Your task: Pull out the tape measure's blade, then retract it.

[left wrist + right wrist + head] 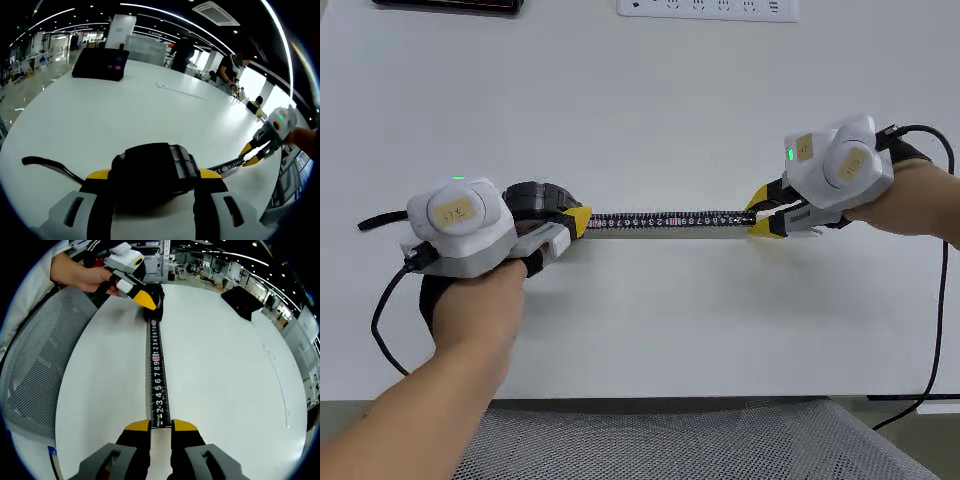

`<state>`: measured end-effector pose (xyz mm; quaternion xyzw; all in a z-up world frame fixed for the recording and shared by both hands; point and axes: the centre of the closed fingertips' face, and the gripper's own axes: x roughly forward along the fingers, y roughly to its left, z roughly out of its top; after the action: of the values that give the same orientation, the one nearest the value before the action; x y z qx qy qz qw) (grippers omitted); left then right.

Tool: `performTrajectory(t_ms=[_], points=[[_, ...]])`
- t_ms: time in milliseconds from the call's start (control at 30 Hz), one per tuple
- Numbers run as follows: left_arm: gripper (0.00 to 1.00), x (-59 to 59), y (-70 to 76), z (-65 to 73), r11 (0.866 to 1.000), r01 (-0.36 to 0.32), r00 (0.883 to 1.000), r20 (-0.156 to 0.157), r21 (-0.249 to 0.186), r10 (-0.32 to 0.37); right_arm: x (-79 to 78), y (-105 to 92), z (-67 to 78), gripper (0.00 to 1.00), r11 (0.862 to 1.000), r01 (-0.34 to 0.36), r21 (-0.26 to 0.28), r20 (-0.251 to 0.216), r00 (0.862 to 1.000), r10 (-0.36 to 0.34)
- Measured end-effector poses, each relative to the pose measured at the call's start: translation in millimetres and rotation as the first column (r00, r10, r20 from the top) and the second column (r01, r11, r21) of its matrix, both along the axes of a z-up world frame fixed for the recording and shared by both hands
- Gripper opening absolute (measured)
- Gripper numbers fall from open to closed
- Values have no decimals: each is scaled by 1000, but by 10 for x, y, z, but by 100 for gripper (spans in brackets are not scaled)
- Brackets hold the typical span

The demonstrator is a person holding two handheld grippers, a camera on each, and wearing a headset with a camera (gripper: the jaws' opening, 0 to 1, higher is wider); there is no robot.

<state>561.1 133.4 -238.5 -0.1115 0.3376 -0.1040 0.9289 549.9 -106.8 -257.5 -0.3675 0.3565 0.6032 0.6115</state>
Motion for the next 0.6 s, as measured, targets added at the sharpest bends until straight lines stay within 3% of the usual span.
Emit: performTrajectory(t_ms=[600], points=[[61,-16,19,4,1000,8,1000,6,-20,-8,-5,306,29,11,999,-11,50,-12,1000,12]])
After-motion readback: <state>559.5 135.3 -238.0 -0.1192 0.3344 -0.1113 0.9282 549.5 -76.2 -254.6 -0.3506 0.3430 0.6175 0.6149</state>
